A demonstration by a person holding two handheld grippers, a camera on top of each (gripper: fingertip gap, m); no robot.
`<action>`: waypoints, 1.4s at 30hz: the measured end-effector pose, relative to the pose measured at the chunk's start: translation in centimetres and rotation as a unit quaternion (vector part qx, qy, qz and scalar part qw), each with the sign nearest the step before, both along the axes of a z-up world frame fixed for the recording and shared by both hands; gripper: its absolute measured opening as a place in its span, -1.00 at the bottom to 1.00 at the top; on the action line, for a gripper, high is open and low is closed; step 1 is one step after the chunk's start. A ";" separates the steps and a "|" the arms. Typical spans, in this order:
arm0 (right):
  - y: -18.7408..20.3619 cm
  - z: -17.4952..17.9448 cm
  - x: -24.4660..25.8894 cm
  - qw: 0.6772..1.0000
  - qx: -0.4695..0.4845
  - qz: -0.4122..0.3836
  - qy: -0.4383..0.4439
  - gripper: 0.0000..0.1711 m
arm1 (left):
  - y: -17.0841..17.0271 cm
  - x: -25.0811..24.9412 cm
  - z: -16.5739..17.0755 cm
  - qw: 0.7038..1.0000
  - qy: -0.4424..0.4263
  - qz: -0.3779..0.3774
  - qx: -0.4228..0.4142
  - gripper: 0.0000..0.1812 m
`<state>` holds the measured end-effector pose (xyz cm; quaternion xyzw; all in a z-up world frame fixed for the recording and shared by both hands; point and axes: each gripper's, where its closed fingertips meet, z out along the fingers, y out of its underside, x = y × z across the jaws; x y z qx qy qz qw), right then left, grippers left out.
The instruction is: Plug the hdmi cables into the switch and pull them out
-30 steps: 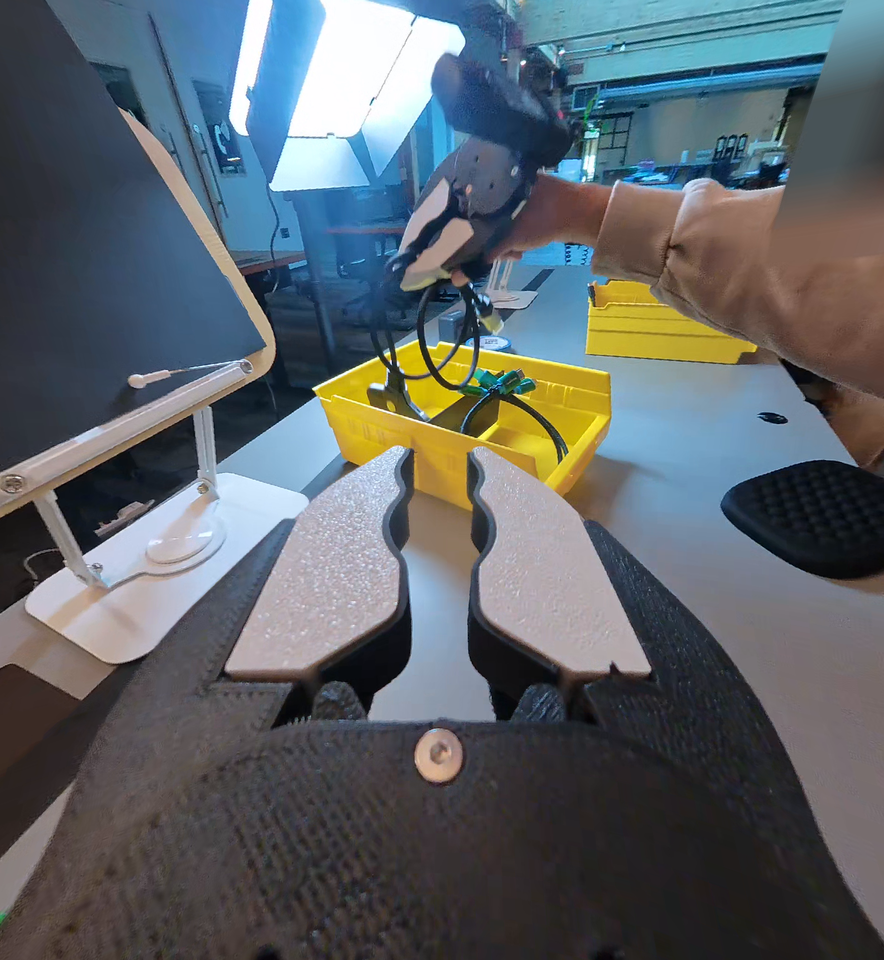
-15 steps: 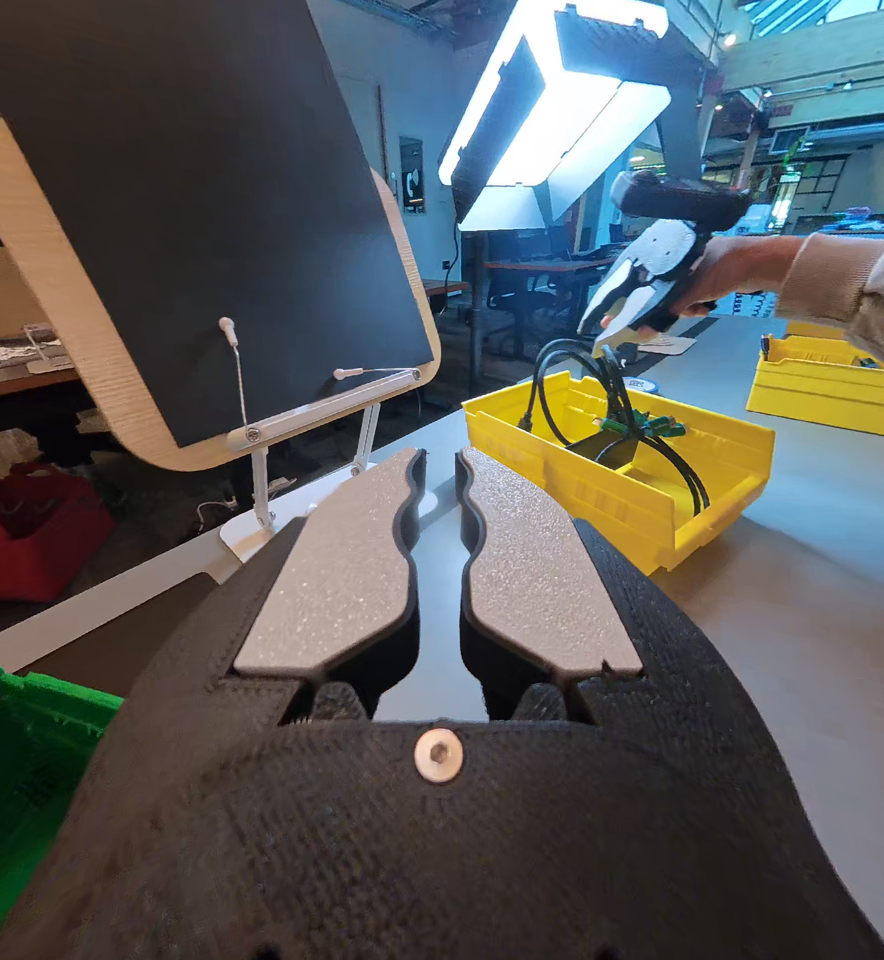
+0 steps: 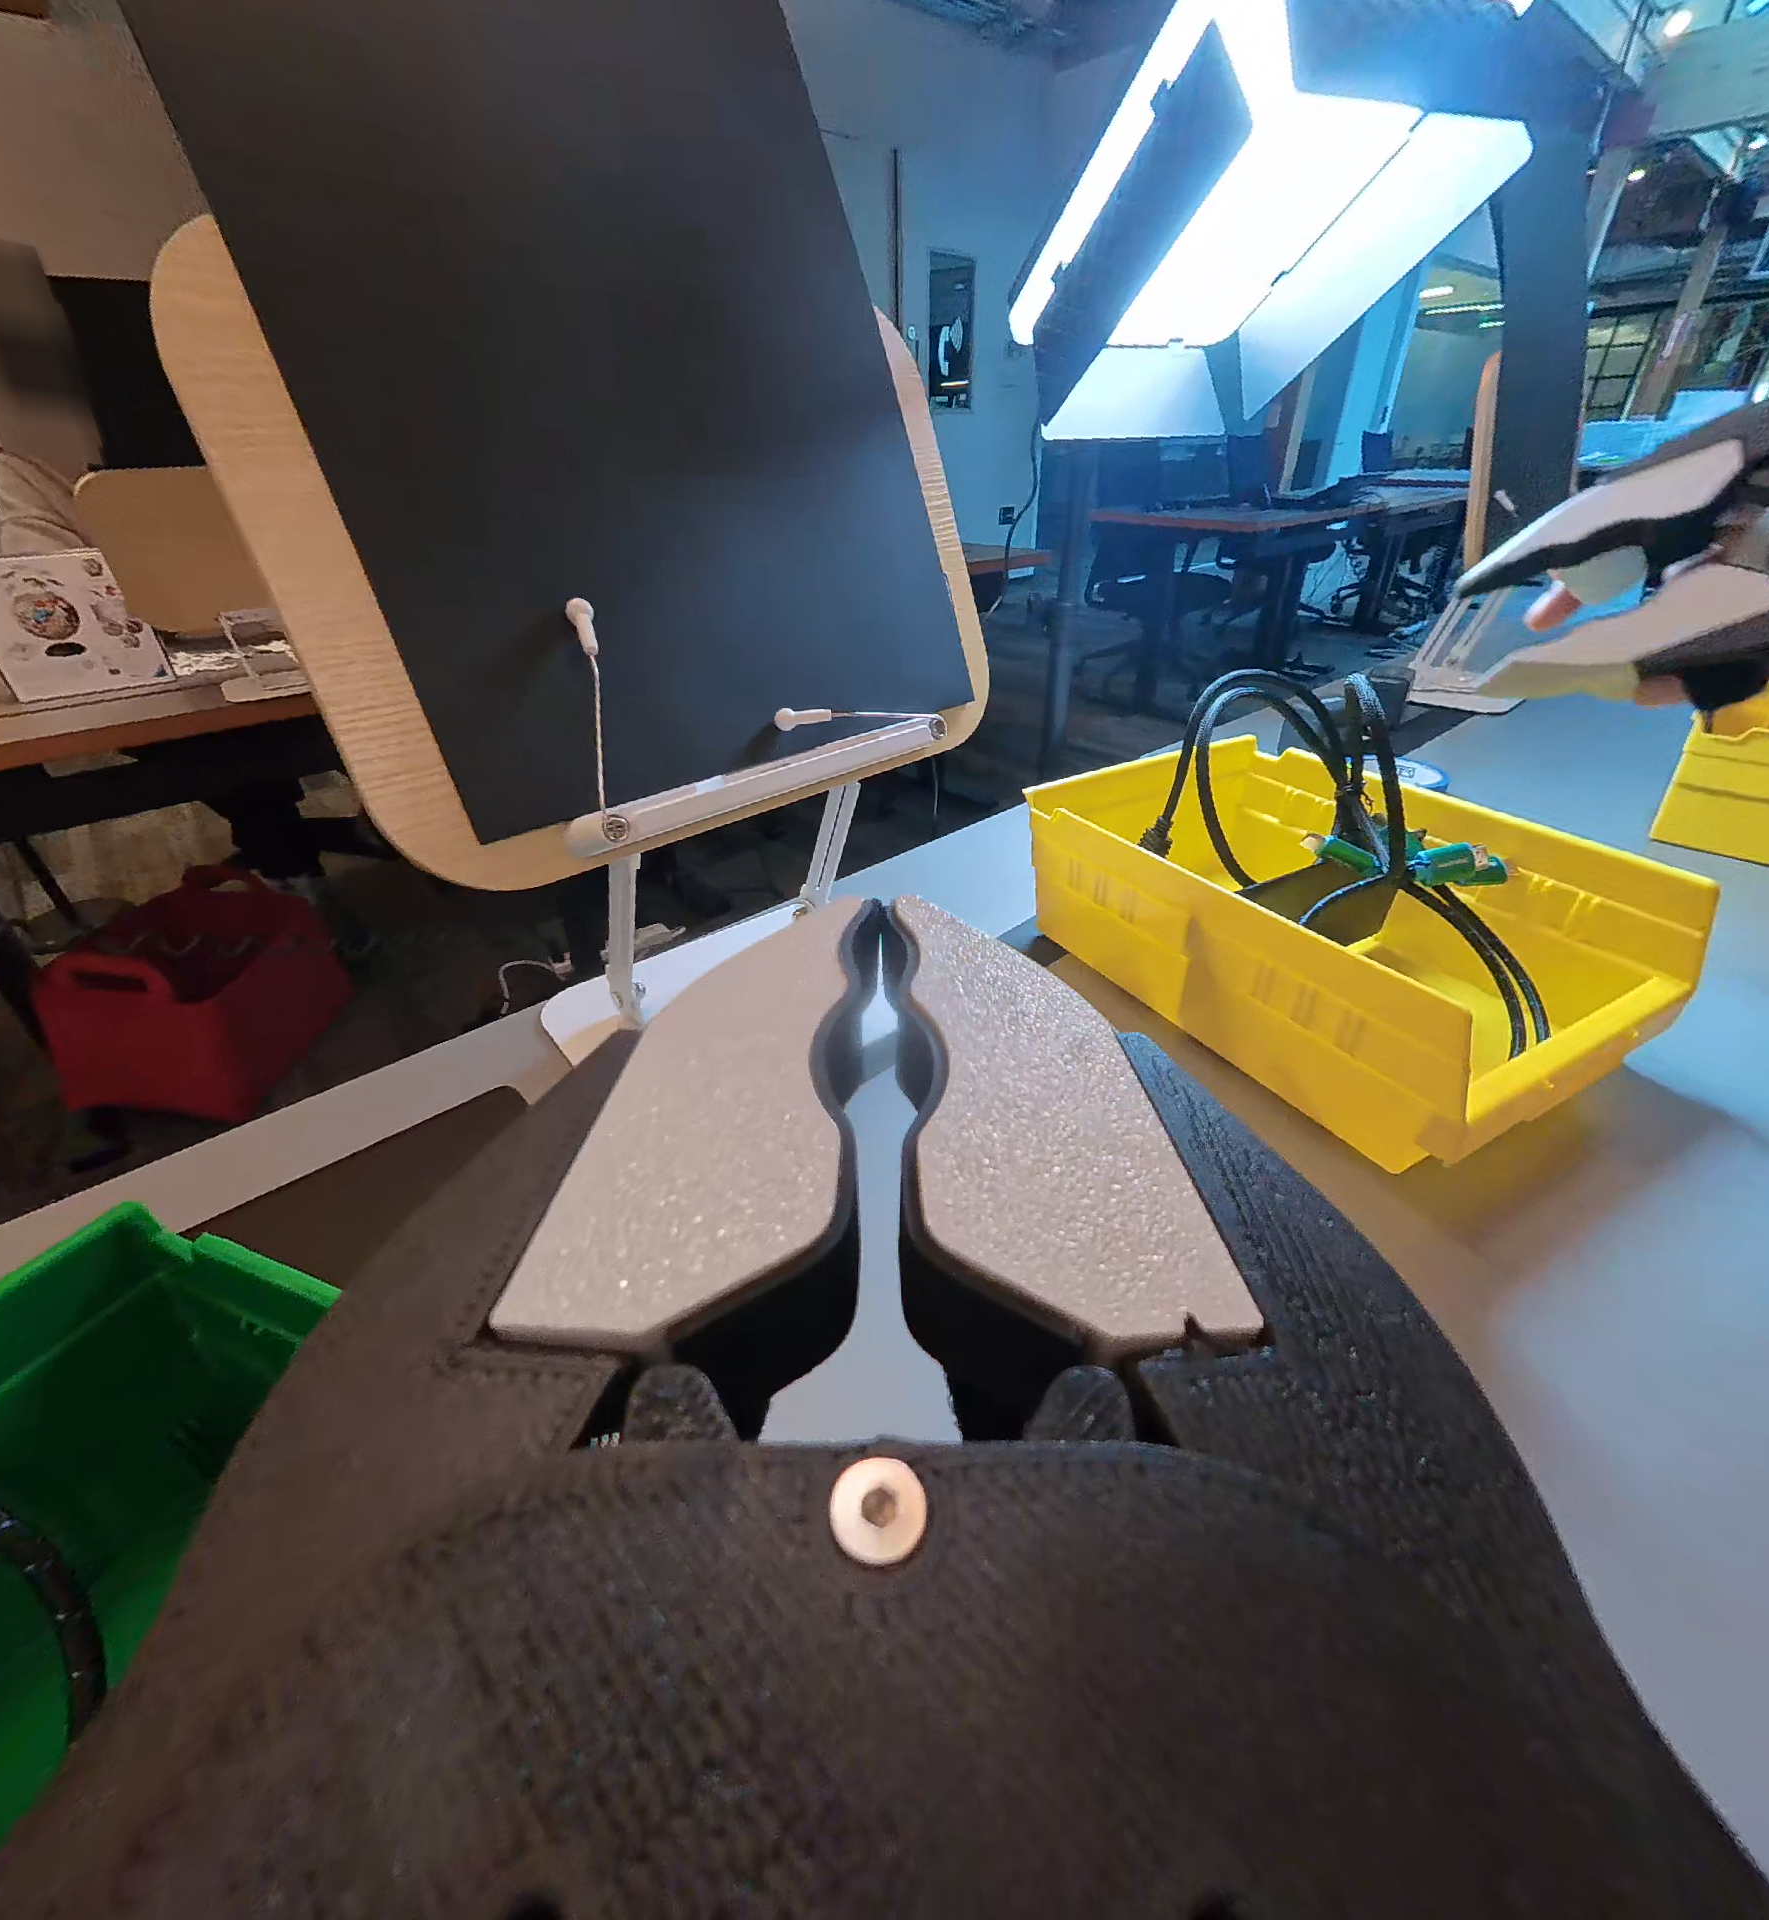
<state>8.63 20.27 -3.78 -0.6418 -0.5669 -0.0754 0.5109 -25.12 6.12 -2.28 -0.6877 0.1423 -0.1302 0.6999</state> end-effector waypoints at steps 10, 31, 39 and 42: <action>-11.0 -5.8 -3.4 0.977 -0.070 0.072 0.188 -0.53 | 0.2 -0.4 -1.3 0.997 0.070 0.029 -0.024 -0.99; -16.9 -11.2 -3.9 0.953 -0.123 0.148 0.236 -0.65 | -3.5 -18.8 -3.2 0.946 0.196 0.229 -0.117 -1.00; -17.9 -12.5 -4.6 0.962 -0.104 0.166 0.188 -0.67 | -0.6 -18.5 -11.4 0.915 0.239 0.193 -0.260 -0.87; -18.1 -12.5 -4.7 0.962 -0.100 0.173 0.185 -0.68 | 0.1 -18.7 -14.4 0.893 0.244 0.184 -0.331 -0.62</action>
